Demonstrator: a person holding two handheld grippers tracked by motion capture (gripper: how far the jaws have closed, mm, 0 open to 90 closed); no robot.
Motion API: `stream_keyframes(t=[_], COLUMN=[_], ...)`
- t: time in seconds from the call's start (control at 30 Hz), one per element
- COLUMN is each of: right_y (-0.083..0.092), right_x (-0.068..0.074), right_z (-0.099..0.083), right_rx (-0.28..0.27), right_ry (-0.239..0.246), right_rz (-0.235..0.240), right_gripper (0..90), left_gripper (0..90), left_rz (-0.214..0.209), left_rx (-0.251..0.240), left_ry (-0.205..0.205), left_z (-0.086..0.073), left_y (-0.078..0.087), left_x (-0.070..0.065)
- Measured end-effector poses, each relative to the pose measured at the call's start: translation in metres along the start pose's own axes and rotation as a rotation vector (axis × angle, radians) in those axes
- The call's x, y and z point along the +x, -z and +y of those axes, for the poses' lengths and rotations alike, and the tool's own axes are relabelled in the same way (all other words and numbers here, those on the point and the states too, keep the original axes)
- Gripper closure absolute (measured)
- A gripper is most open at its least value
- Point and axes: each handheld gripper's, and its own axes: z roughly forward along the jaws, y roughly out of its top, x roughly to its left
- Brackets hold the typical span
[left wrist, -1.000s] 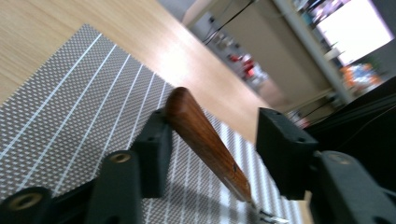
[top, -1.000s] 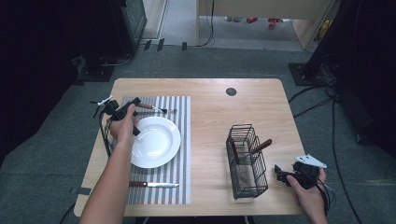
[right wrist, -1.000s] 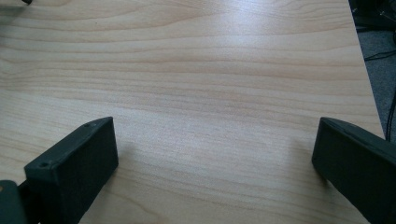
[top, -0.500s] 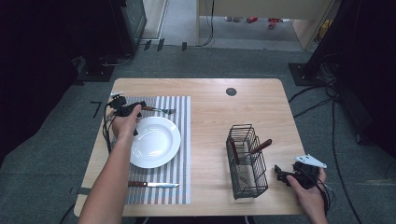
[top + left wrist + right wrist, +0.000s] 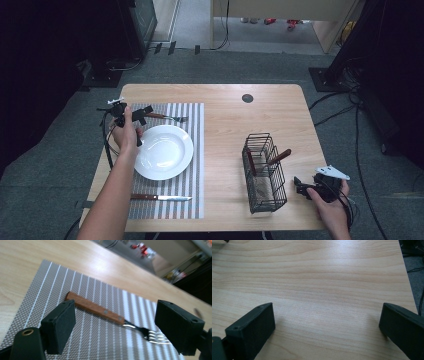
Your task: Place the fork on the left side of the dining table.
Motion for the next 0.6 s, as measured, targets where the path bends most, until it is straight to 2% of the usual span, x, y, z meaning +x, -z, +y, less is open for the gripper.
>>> stream_keyframes(t=[0.2,0.27,0.33,0.53,0.6], right_y=[0.000,0.000,0.000,0.000,0.000], right_x=[0.000,0.000,0.000,0.000,0.000], right_z=[0.000,0.000,0.000,0.000,0.000], right_rx=[0.000,0.000,0.000,0.000,0.000], right_ry=[0.000,0.000,0.000,0.000,0.000], right_rz=[0.000,0.000,0.000,0.000,0.000], right_gripper=[0.0,0.0,0.0,0.0,0.0], left_gripper=[14.4,13.5,8.3,8.1,8.1], left_rz=[-0.015,0.001,0.013,-0.008,-0.028], left_rx=[-0.019,-0.024,-0.025,-0.043,-0.059], left_ry=[-0.051,-0.080,-0.097,-0.141,-0.153], left_z=[-0.001,-0.002,-0.003,-0.011,-0.015], left_y=[0.017,0.025,0.031,0.054,0.064], left_x=[-0.003,-0.005,-0.005,-0.005,-0.004])
